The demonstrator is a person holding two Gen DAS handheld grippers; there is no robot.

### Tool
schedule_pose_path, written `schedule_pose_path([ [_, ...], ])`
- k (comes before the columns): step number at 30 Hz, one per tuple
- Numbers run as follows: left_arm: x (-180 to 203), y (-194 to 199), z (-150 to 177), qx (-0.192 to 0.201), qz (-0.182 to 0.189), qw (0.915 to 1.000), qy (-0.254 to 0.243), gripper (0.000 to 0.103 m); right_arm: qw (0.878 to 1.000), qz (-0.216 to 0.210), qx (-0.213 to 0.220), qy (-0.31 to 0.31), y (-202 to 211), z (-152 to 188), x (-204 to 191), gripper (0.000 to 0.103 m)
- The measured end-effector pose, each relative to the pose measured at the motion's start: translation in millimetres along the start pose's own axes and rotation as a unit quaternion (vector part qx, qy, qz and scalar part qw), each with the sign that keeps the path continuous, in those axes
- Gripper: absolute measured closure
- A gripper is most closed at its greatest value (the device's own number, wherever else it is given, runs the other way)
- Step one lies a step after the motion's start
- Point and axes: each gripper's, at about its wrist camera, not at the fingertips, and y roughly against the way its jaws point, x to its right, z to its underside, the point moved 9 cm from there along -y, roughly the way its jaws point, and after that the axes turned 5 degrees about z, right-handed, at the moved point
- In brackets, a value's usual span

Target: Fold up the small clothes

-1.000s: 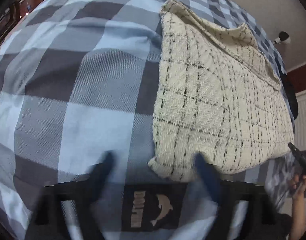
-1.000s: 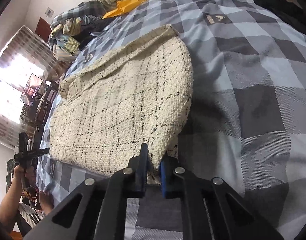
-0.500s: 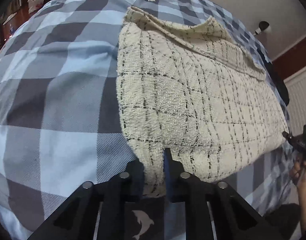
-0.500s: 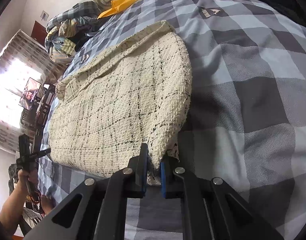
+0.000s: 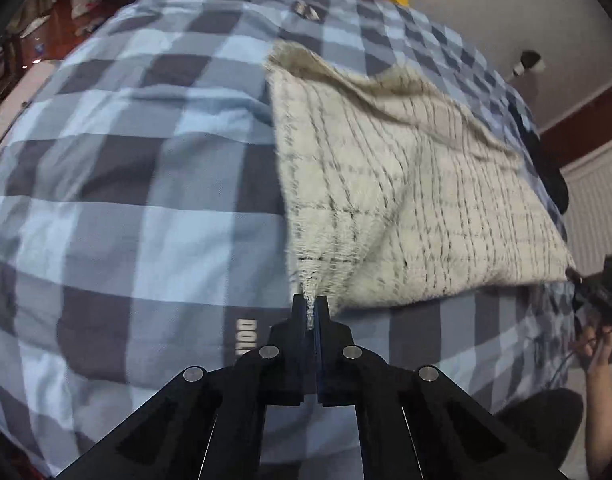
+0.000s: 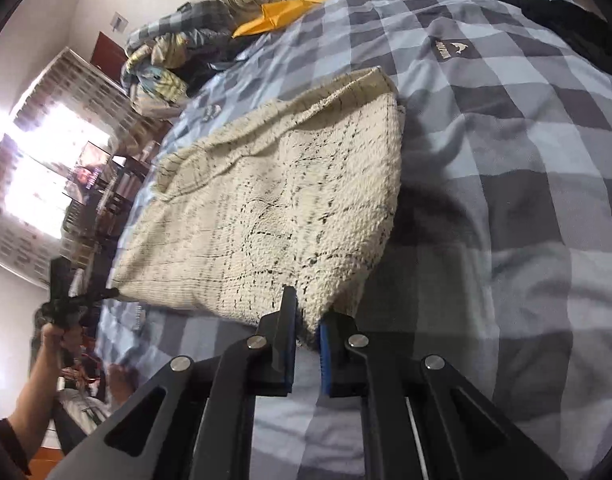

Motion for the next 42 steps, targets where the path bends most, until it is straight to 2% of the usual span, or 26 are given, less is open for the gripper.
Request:
schedule_pose_path([
  [1, -3.3, -1.4, -3.4, 0.001, -0.002, 1.0000, 0.003, 0.100, 1.000, -0.005, 0.001, -0.002, 2.2, 2.6, -0.2, 0.097],
  [3, -12.8, -6.6, -7.0, 0.000, -0.031, 0.9995, 0.008, 0.100, 1.000, 0.011, 0.006, -0.010, -0.6, 6.1, 6.1, 0.098],
  [5, -18.7, -8.2, -5.1, -0.006, -0.042, 0.9991, 0.010, 0.100, 1.000, 0.019, -0.002, -0.023, -10.7, 5.1, 12.8, 0.098],
  [7, -19.6, -8.9, -6.5, -0.004, -0.064, 0.9980, -0.002, 0.100, 0.997, 0.059, -0.002, -0.048, -16.9, -0.7, 28.2, 0.096],
  [9, -20.2, -7.8, -4.0, -0.005, -0.087, 0.9960, -0.019, 0.100, 0.994, 0.085, 0.017, -0.072, -9.4, -5.9, 42.0, 0.092],
  [10, -20.9, -7.2, -2.7, -0.005, -0.099, 0.9947, -0.027, 0.100, 0.989, 0.120, 0.025, -0.084, -4.4, -8.6, 52.5, 0.083],
  [11, -20.9, -7.6, -2.4, -0.007, -0.113, 0.9930, -0.036, 0.100, 0.982, 0.164, 0.026, -0.096, 0.5, -11.4, 63.4, 0.066],
  [12, -19.3, -8.2, -2.5, -0.009, -0.127, 0.9907, -0.047, 0.100, 0.977, 0.183, 0.032, -0.103, 4.9, -14.5, 66.8, 0.059],
  [14, -12.3, -7.4, -3.2, -0.007, -0.147, 0.9865, -0.072, 0.100, 0.978, 0.185, 0.053, -0.085, 13.6, -24.3, 52.4, 0.056],
  [16, -0.3, -7.5, -7.5, -0.004, -0.154, 0.9838, -0.091, 0.100, 0.977, 0.206, 0.054, -0.033, 13.4, -33.4, 25.5, 0.051],
  [19, 15.0, -10.0, -20.1, -0.004, -0.161, 0.9836, -0.082, 0.100, 0.972, 0.226, 0.053, 0.040, 1.3, -46.7, -11.6, 0.030],
  [20, 19.6, -12.1, -24.4, -0.008, -0.155, 0.9852, -0.072, 0.099, 0.970, 0.230, 0.049, 0.065, -5.8, -50.4, -23.8, 0.028],
  [22, 29.9, -16.9, -34.9, -0.010, -0.139, 0.9886, -0.058, 0.099, 0.965, 0.236, 0.027, 0.111, -28.3, -57.3, -39.9, 0.028],
  [24, 39.3, -21.7, -48.0, -0.003, -0.140, 0.9885, -0.057, 0.099, 0.961, 0.234, -0.009, 0.147, -60.5, -69.6, -61.9, 0.028],
  [26, 47.5, -27.8, -64.6, 0.011, -0.144, 0.9879, -0.056, 0.099, 0.963, 0.219, -0.032, 0.151, -88.0, -81.0, -78.3, 0.028],
  [28, 53.8, -36.4, -76.2, 0.015, -0.131, 0.9902, -0.046, 0.099, 0.967, 0.201, -0.040, 0.151, -105.5, -87.5, -88.8, 0.028],
  [30, 56.6, -46.1, -88.6, 0.021, -0.130, 0.9905, -0.041, 0.098, 0.965, 0.206, -0.050, 0.155, -128.8, -98.6, -97.0, 0.028],
  [31, 57.0, -48.0, -92.1, 0.024, -0.139, 0.9891, -0.044, 0.094, 0.963, 0.217, -0.048, 0.153, -136.8, -104.0, -97.7, 0.028],
  [32, 56.5, -50.7, -95.7, 0.030, -0.150, 0.9869, -0.051, 0.077, 0.961, 0.229, -0.043, 0.149, -143.6, -110.8, -97.2, 0.028],
  [33, 56.1, -52.9, -97.7, 0.035, -0.156, 0.9854, -0.058, 0.056, 0.959, 0.238, -0.039, 0.146, -148.7, -116.7, -97.3, 0.028],
  [34, 54.7, -54.9, -99.5, 0.039, -0.164, 0.9836, -0.064, 0.000, 0.957, 0.247, -0.032, 0.149, -150.1, -120.3, -98.6, 0.028],
  [35, 54.0, -54.4, -102.6, 0.052, -0.170, 0.9816, -0.070, 0.004, 0.954, 0.255, -0.027, 0.157, -153.6, -125.2, -100.0, 0.028],
  [37, 49.9, -53.8, -109.5, 0.069, -0.194, 0.9753, -0.081, 0.003, 0.946, 0.264, -0.030, 0.185, -159.4, -129.2, -108.1, 0.028],
  [38, 49.1, -54.0, -112.7, 0.075, -0.194, 0.9748, -0.081, 0.003, 0.939, 0.272, -0.034, 0.205, -164.3, -131.3, -113.5, 0.028],
  [42, 58.5, -58.0, -115.1, 0.062, -0.143, 0.9847, -0.079, 0.003, 0.926, 0.273, -0.041, 0.259, -173.7, -133.9, -136.2, 0.028],
])
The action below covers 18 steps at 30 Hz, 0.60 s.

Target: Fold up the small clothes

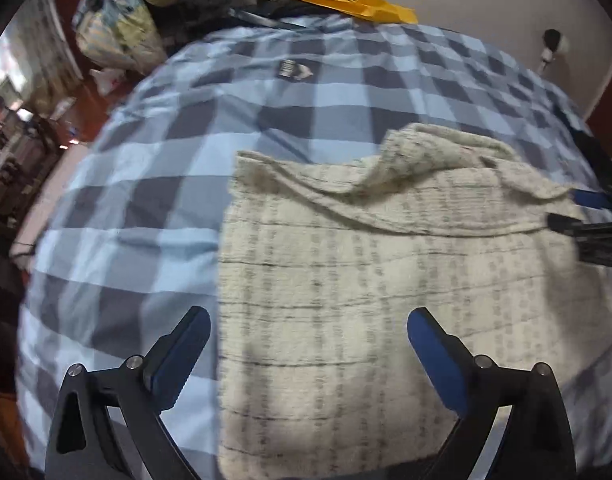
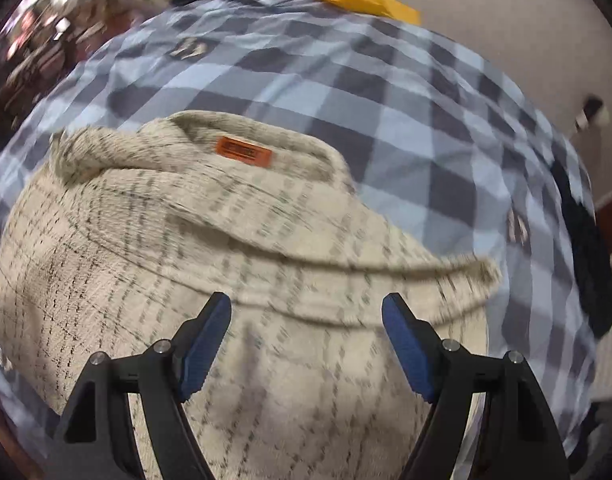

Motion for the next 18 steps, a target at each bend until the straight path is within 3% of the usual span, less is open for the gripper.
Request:
schedule_pose_path([
  [3, 3.7, 2.7, -0.3, 0.001, 0.004, 1.0000, -0.003, 0.003, 0.998, 0.001, -0.005, 0.064, -3.8, -2.1, -21.8, 0.028],
  [7, 7.3, 0.3, 1.9, -0.007, 0.019, 0.9998, 0.003, 0.003, 0.982, 0.103, -0.005, 0.158, -18.0, 9.3, -32.1, 0.028],
  [9, 7.1, -2.3, 2.5, -0.006, 0.018, 0.9998, 0.005, 0.003, 0.973, 0.146, 0.008, 0.176, -20.4, 6.7, -29.5, 0.028],
  [13, 5.6, -6.8, 7.5, -0.015, 0.018, 0.9997, 0.011, 0.003, 0.968, 0.191, 0.035, 0.161, -21.5, -17.5, -19.3, 0.028],
  [18, -1.4, -11.2, 6.9, -0.018, 0.004, 0.9996, 0.022, 0.003, 0.976, 0.196, 0.033, 0.089, -29.0, -66.4, 12.7, 0.028],
])
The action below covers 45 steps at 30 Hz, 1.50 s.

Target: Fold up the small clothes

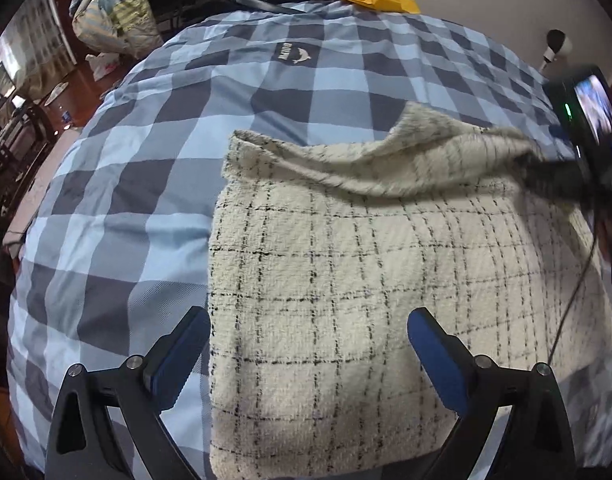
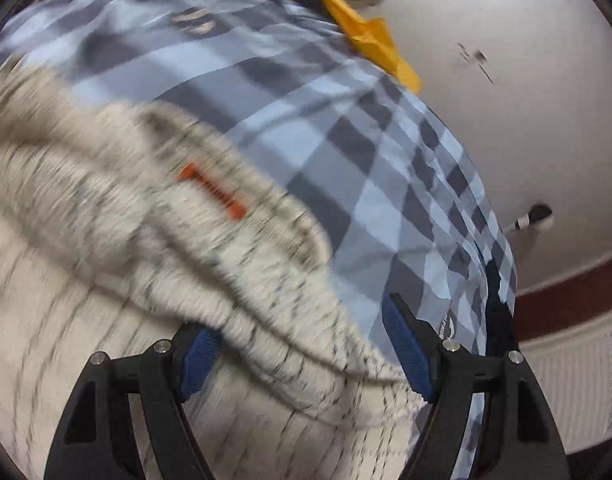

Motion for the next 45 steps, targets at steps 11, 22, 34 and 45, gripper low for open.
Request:
schedule_pose_path([
  [11, -6.7, 3.9, -5.8, 0.022, -0.001, 0.9995, 0.021, 0.003, 0.985, 0.005, -0.042, -0.170, -14.7, -45.7, 91.5, 0.028],
  [22, -1.3, 2.5, 3.3, 0.022, -0.061, 0.9973, -0.034, 0.003, 0.974, -0.110, -0.120, -0.157, -5.8, 69.8, 63.8, 0.028],
  [34, 46.9, -9.0, 25.5, -0.019, -0.003, 0.9980, -0.061, 0.003, 0.878, -0.292, -0.133, -0.355, 120.3, 172.0, -9.1, 0.028],
  [45, 86.2, -72.1, -107.3, 0.023, -0.052, 0.9942, -0.091, 0.003, 0.832, -0.337, -0.171, -0.407, 69.5, 175.4, -19.8, 0.028],
])
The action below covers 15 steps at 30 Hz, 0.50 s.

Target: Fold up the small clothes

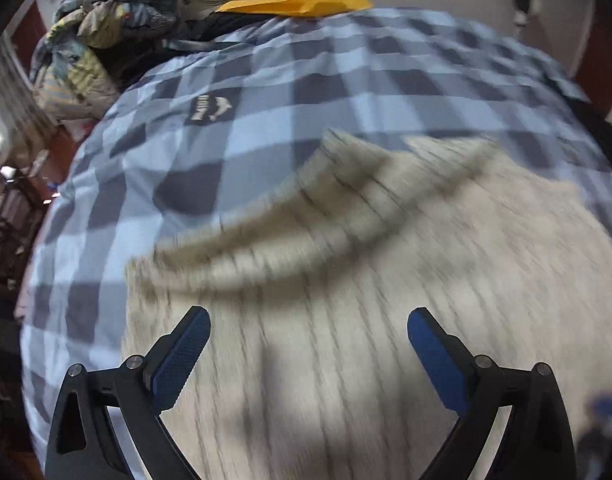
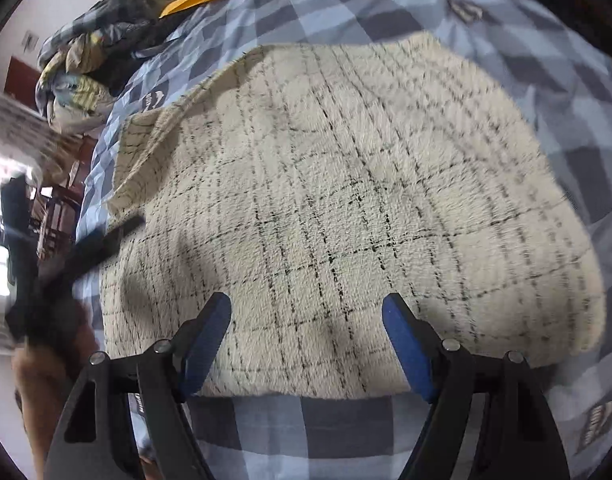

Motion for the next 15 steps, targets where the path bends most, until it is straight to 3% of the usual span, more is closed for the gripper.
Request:
schedule_pose_path([
  [4, -21.1, -26.0, -43.9, 0.023, -0.063, 0.9977, 0.001, 0.003, 1.000, -0.012, -0.010, -0.003, -3.1, 4.7, -2.8, 0.028],
  [9, -36.6, -18.8, -99.1, 0.065, -0.097, 0.9930, -0.017, 0.003, 1.000, -0.017, -0.010, 0.003, -4.2, 6.8, -9.1, 0.028],
  [12, -40.6, -4.2, -121.5, 0.081, -0.091, 0.9925, -0.011, 0.003, 1.000, -0.003, -0.022, 0.005, -15.3, 6.5, -7.1, 0.028],
  [15, -42.0, 6.3, -120.3, 0.080, -0.086, 0.9929, -0.017, 0.003, 0.999, -0.006, -0.032, -0.004, -21.1, 5.7, -8.4, 0.028],
])
